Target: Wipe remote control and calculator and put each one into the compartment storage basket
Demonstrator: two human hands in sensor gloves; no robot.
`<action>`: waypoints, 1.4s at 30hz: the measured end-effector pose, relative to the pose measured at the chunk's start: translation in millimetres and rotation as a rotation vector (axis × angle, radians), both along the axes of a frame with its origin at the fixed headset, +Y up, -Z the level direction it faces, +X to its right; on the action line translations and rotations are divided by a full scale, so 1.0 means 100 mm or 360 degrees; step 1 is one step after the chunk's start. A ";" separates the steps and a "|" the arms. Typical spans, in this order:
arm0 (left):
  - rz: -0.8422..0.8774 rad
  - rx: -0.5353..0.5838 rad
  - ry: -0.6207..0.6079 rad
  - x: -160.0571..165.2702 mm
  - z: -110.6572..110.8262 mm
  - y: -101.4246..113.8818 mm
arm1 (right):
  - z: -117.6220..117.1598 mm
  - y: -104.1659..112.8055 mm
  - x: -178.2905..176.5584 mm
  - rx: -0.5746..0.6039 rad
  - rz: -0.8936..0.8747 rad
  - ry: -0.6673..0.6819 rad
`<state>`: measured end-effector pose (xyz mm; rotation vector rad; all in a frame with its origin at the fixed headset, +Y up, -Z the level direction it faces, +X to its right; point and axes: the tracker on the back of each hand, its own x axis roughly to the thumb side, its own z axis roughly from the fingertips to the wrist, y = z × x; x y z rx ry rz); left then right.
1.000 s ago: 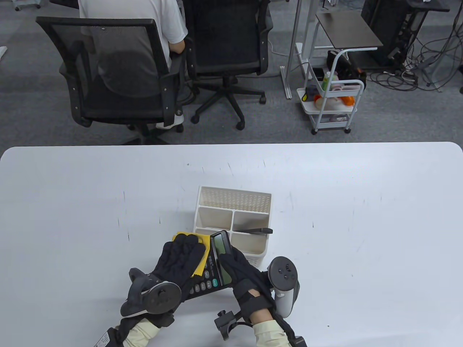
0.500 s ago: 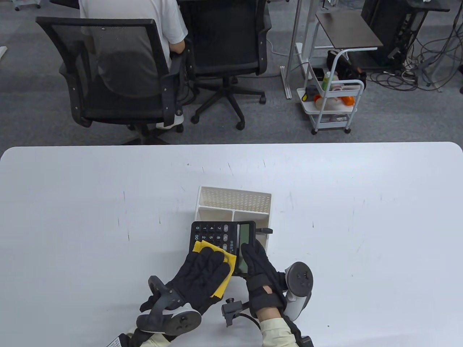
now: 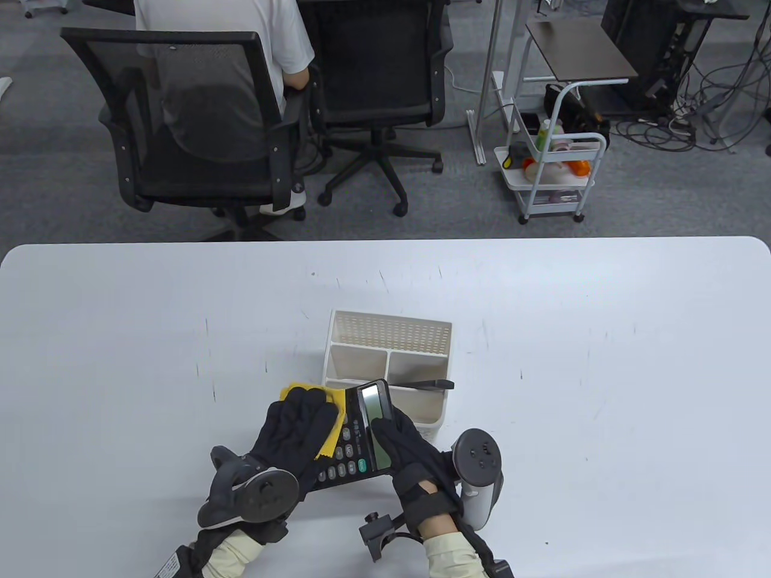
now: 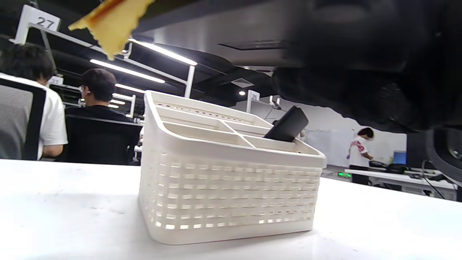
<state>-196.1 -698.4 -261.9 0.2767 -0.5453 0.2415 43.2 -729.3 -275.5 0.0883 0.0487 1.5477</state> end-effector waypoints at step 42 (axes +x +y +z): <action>-0.0118 -0.0009 -0.0088 0.35 0.06 0.08 | -0.01 0.01 -0.05 0.0104 0.0091 0.0072</action>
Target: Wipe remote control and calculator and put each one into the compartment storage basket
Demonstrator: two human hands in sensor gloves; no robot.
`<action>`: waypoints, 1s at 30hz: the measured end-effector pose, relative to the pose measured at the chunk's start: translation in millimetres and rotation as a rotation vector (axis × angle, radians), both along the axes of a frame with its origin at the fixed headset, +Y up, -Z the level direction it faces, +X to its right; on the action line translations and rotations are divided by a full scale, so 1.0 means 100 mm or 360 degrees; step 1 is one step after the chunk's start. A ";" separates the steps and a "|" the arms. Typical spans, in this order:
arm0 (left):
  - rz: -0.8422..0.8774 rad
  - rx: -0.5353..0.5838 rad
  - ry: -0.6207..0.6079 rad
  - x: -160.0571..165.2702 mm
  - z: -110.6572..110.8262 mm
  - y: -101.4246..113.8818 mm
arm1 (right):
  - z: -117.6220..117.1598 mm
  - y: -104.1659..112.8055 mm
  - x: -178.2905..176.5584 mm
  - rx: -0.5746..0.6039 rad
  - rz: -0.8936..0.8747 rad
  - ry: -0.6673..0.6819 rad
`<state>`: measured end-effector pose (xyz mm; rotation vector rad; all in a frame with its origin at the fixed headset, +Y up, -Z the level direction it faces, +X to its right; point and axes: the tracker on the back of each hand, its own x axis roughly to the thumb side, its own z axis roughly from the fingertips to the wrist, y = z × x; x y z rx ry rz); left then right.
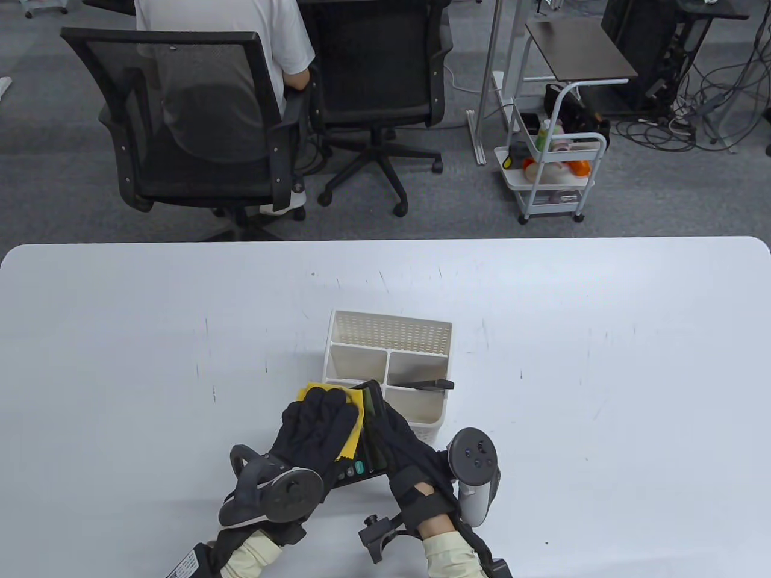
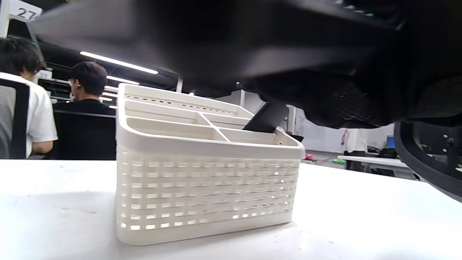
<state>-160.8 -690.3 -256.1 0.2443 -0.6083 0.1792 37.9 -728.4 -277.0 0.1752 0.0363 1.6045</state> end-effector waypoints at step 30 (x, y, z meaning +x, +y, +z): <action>-0.0234 0.0321 -0.0192 0.22 0.27 -0.04 | 0.01 0.01 0.29 -0.0008 -0.0380 -0.0358</action>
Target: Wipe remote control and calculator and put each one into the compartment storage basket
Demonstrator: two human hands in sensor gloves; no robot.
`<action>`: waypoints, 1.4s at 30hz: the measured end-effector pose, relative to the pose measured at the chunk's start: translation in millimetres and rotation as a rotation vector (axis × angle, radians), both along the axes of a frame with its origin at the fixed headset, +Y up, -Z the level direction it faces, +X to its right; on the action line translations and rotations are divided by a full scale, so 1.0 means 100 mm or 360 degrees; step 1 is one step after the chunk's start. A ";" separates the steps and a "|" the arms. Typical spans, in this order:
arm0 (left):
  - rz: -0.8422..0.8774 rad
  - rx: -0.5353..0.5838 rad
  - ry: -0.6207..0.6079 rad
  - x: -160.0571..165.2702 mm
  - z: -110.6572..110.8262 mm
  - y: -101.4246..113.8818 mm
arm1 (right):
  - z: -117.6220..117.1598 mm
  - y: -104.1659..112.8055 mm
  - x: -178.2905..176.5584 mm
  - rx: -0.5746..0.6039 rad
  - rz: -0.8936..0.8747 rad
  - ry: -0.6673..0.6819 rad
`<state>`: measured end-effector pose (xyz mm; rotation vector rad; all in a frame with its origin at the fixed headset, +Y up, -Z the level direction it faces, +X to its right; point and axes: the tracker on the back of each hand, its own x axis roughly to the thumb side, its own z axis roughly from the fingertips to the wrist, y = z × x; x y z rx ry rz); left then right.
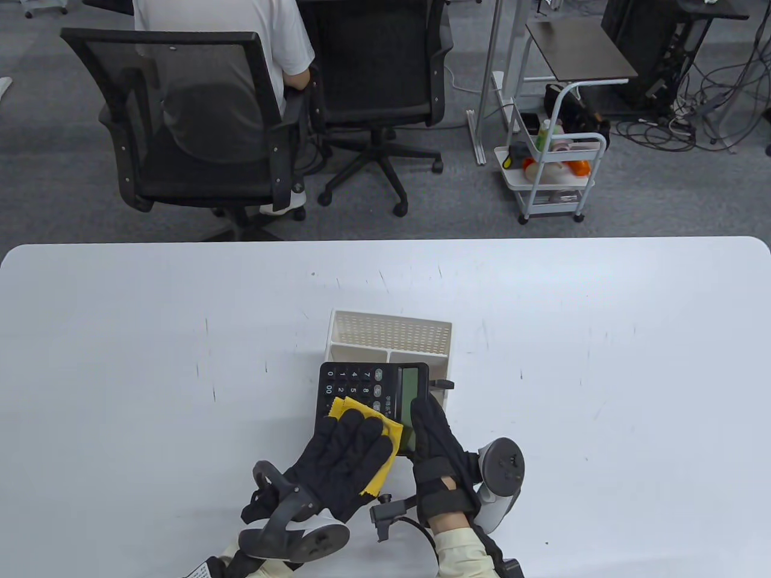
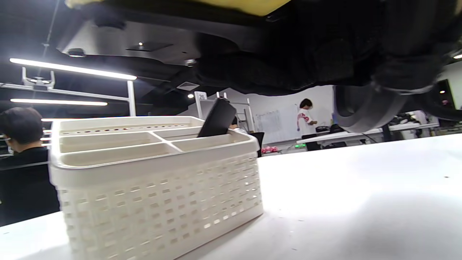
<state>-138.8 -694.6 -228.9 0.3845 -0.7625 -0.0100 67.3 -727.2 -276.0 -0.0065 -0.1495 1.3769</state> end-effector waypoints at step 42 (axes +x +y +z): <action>0.1017 -0.1022 0.0253 -0.92 -0.59 -0.12 | 0.08 0.30 -0.37 0.0415 0.0886 0.0265</action>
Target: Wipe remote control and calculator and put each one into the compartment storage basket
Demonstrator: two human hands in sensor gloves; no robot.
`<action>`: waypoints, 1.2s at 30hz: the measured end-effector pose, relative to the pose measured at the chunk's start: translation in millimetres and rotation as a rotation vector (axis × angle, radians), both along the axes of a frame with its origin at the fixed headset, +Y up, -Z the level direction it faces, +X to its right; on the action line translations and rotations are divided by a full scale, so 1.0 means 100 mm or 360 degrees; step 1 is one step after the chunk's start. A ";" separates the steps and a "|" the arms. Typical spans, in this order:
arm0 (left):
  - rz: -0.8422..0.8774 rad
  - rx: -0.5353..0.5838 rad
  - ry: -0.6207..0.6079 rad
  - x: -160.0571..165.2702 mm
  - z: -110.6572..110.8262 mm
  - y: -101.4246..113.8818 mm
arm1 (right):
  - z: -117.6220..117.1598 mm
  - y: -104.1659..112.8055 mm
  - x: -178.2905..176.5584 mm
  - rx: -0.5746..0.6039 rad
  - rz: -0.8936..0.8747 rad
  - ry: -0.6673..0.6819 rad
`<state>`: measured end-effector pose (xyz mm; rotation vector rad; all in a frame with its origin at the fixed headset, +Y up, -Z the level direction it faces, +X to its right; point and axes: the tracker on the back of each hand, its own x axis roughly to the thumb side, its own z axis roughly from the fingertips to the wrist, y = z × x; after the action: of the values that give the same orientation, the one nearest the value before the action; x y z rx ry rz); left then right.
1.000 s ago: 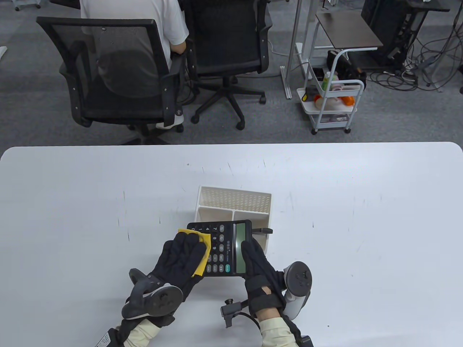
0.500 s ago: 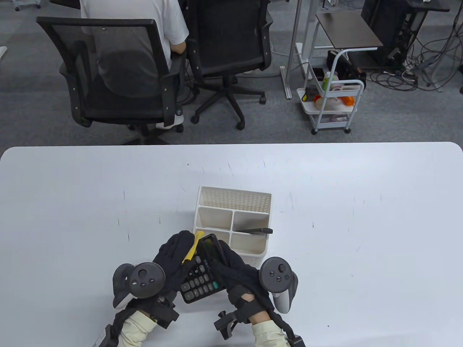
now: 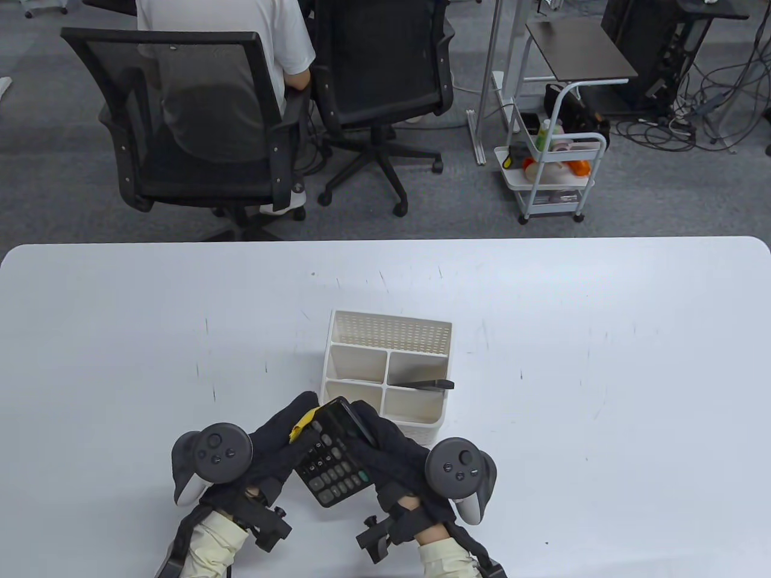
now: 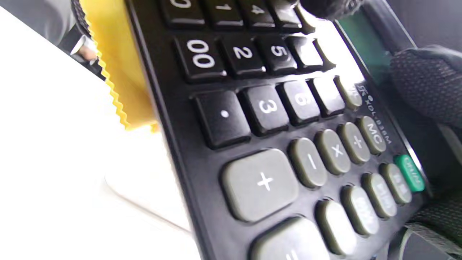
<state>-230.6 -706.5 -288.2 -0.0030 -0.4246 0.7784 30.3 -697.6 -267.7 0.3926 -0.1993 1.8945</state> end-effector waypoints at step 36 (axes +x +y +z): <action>-0.0614 0.1222 0.0185 0.21 0.45 0.37 | -0.12 -0.30 0.20 -0.0509 -0.0767 -0.0030</action>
<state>-209.6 -669.1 -242.8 0.6565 -0.5692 0.1995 50.1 -727.8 -279.3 0.0948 0.0016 1.4225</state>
